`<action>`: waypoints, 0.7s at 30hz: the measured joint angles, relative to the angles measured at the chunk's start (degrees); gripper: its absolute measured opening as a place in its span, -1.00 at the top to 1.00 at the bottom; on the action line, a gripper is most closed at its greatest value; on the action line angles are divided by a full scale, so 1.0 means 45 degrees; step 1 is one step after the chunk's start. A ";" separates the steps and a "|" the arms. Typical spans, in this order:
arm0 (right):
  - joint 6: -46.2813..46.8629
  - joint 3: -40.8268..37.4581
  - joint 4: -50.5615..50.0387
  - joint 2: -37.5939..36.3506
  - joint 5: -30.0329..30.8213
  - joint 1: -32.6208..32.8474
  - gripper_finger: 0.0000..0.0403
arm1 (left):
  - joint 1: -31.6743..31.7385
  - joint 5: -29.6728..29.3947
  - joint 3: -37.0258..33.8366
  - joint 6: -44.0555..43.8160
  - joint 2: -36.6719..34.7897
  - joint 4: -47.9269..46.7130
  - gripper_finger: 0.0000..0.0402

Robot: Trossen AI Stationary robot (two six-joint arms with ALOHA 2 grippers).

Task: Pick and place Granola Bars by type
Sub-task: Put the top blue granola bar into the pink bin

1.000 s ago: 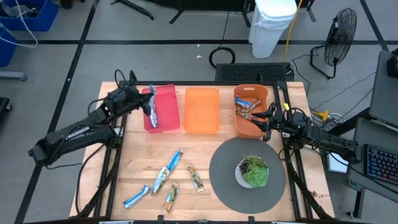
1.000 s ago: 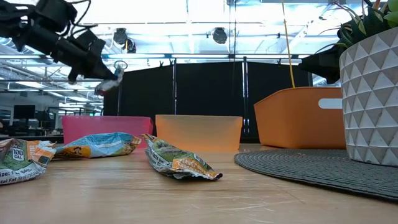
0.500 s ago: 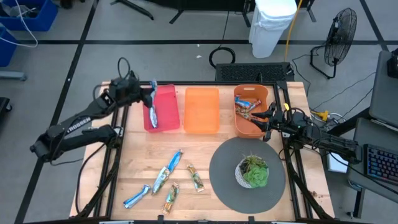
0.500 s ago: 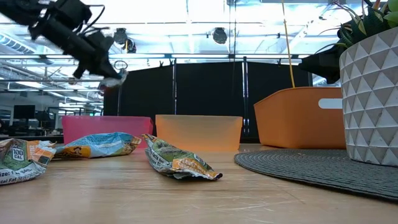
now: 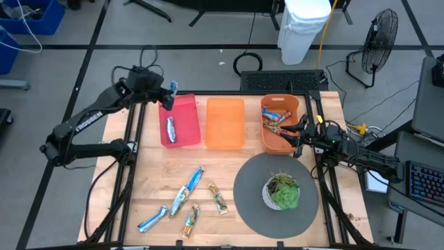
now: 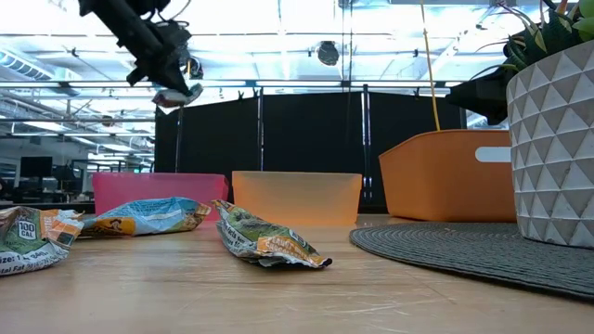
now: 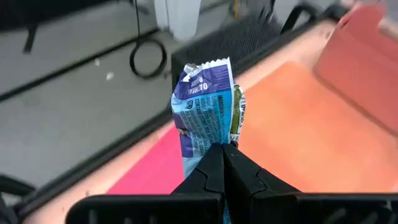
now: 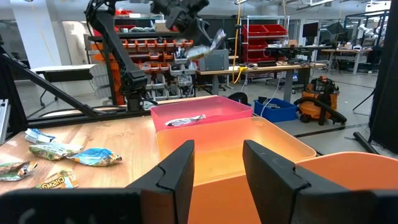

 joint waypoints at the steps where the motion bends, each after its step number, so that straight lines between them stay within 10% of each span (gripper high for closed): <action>1: -0.0004 -0.0002 0.0003 -0.0002 0.0000 0.0001 0.37 | 0.0000 -0.0002 0.0024 -0.0007 0.0198 -0.0185 0.99; 21: 0.0001 0.0001 0.0003 -0.0004 0.0000 0.0001 0.37 | -0.0741 -0.0918 -0.1672 -0.0399 0.4765 0.1251 0.99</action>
